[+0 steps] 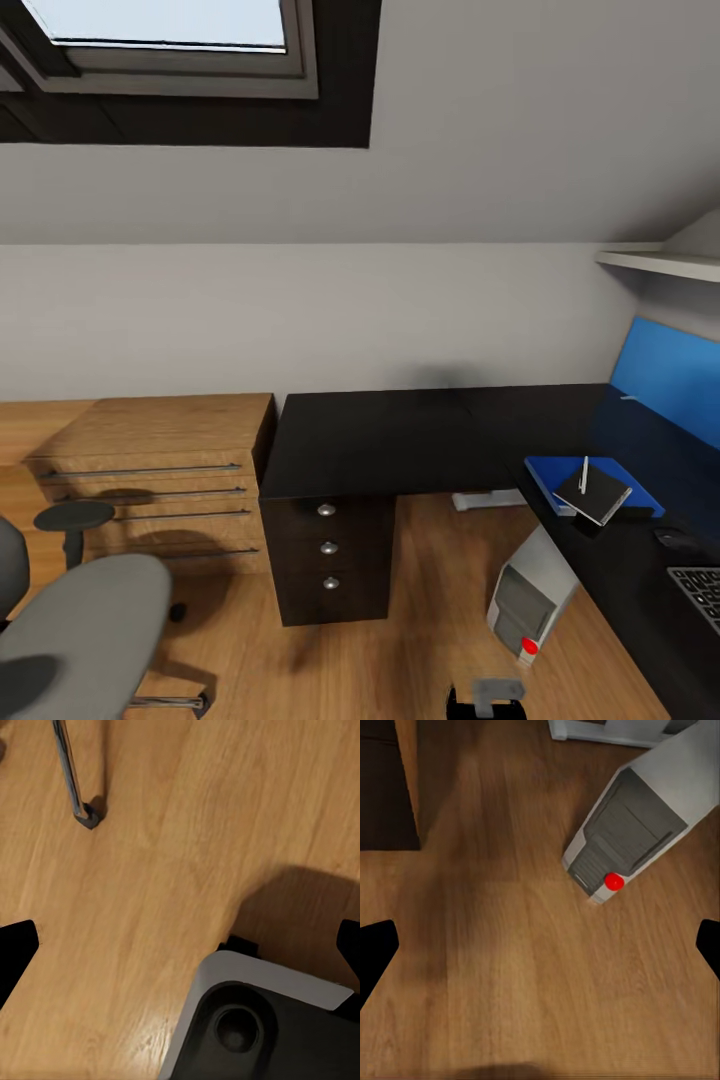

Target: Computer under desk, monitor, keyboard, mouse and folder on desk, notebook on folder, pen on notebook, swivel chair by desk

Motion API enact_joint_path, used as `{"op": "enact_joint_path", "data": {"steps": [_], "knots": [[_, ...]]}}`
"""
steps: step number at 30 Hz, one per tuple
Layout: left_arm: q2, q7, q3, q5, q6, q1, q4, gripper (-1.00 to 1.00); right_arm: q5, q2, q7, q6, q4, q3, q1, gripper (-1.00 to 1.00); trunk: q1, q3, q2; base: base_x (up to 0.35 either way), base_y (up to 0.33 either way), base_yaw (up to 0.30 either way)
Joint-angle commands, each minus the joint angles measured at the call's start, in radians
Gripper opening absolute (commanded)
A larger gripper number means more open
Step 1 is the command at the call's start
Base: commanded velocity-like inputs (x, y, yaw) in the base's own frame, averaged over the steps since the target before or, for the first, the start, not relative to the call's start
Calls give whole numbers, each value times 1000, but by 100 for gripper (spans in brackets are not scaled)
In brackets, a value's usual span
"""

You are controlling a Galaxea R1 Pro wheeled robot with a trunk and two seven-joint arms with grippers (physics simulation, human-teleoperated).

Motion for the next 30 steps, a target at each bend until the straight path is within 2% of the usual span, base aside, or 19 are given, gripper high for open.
{"op": "enact_joint_path", "data": {"steps": [1,3,8,14,17,18,19,20,24,30], "knots": [[1,6,-8,8,-6,0,2,100,-10,9,4,-25,29,9,-1,100,0,-1,-1,-1,0,118],[2,6,-7,10,-15,0,12,100,-10,30,32,-70,103,9,-1,100,0,-1,-1,0,0,155],[2,0,-5,11,-23,0,44,100,-13,48,90,-122,184,6,0,100,0,-1,-1,0,0,209],[5,-31,-5,13,-26,0,86,100,-17,47,117,-143,209,3,-1,100,0,-1,-1,0,0,243],[13,-62,-4,14,-26,0,103,100,-26,38,142,-148,218,2,0,100,0,-1,-1,0,0,251],[16,-69,-4,15,-26,0,106,100,-31,34,153,-148,222,2,0,100,0,-1,-1,0,0,252],[26,-84,-4,16,-26,0,112,100,-59,24,205,-150,232,2,0,100,0,-1,-1,0,0,254],[28,-88,-4,16,-25,0,114,100,-73,22,226,-151,235,2,0,100,0,-2,-1,0,0,254],[27,-92,-5,16,-25,0,115,100,-95,20,251,-158,238,2,0,100,0,-3,-1,0,0,254],[28,-95,-6,15,-25,0,116,100,-105,24,262,-206,261,4,0,100,0,-7,-1,0,0,244]]}}
